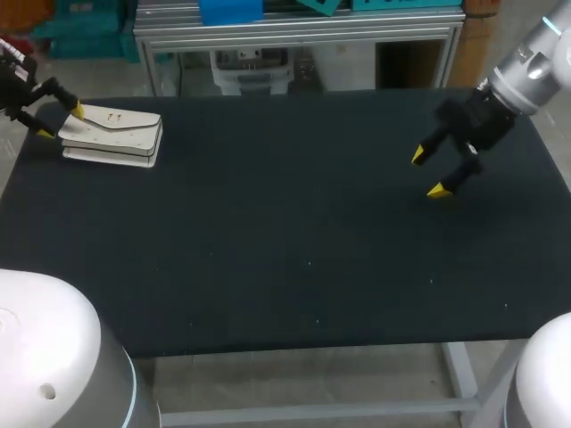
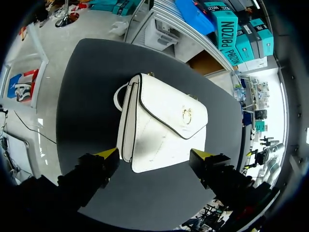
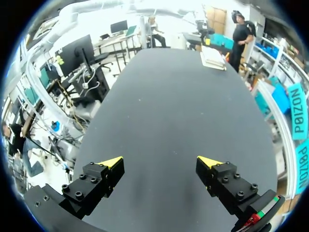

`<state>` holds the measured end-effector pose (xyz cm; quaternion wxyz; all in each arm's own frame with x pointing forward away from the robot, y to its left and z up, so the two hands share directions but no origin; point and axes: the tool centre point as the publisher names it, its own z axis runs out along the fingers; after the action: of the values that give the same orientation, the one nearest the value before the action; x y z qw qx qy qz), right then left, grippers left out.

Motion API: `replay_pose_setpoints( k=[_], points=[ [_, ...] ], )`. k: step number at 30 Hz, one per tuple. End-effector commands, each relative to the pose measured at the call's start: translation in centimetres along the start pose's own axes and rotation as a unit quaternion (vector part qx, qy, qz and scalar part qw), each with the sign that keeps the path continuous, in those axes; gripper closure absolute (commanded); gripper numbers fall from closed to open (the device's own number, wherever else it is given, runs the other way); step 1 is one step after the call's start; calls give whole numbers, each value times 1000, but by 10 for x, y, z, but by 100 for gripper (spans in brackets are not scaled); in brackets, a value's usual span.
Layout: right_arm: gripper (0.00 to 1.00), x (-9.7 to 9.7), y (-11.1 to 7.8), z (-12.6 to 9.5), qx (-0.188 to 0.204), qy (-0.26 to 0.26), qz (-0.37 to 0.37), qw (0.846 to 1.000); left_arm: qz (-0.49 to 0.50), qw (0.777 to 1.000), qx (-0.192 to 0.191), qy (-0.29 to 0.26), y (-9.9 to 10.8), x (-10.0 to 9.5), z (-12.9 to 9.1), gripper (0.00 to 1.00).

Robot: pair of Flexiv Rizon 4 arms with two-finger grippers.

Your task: Pick up the bag, open it, inspect its contents, close it, and place it on the opposite side

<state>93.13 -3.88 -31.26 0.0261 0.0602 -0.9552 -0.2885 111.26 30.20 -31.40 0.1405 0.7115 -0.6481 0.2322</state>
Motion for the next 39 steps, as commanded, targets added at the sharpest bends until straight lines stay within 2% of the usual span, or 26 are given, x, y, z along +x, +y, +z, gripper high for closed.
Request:
replay_pose_setpoints(
  k=[1, 9, 10, 13, 15, 16, 17, 19, 27, 31, 39],
  points=[
    [0, 6, 5, 17, 3, -41, 1, 999, 3, 1000, -25, 10, -13, -2, 4, 0],
    [0, -3, 6, 30, -6, -54, -7, 998, -8, 1000, -26, 9, -27, -15, 14, 0],
    [0, -4, 6, 31, -6, -54, -8, 998, -11, 1000, -27, 9, -28, -17, 16, 2],
    [0, -5, 8, 36, -7, -52, -11, 999, -14, 999, -27, 10, -34, -21, 20, 25],
    [0, -6, 9, 38, -5, -51, -11, 999, -15, 999, -29, 13, -36, -22, 21, 51],
    [0, -6, 10, 40, -4, -49, -11, 999, -14, 999, -33, 18, -37, -21, 22, 56],
    [0, -6, 10, 41, -1, -47, -10, 999, -13, 999, -33, 19, -36, -19, 23, 65],
    [0, -6, 10, 44, 1, -45, -8, 999, -11, 999, -35, 20, -33, -16, 23, 100],
    [0, -6, 9, 50, 11, -45, -2, 999, -28, 999, -35, 28, -10, -10, 28, 100],
    [0, -4, 9, 52, 12, -47, -3, 999, -37, 998, -26, 38, 8, 0, 33, 100],
    [0, 0, 8, 57, 10, -54, -4, 998, -35, 998, -10, 51, 41, 40, 50, 100]
  ],
)
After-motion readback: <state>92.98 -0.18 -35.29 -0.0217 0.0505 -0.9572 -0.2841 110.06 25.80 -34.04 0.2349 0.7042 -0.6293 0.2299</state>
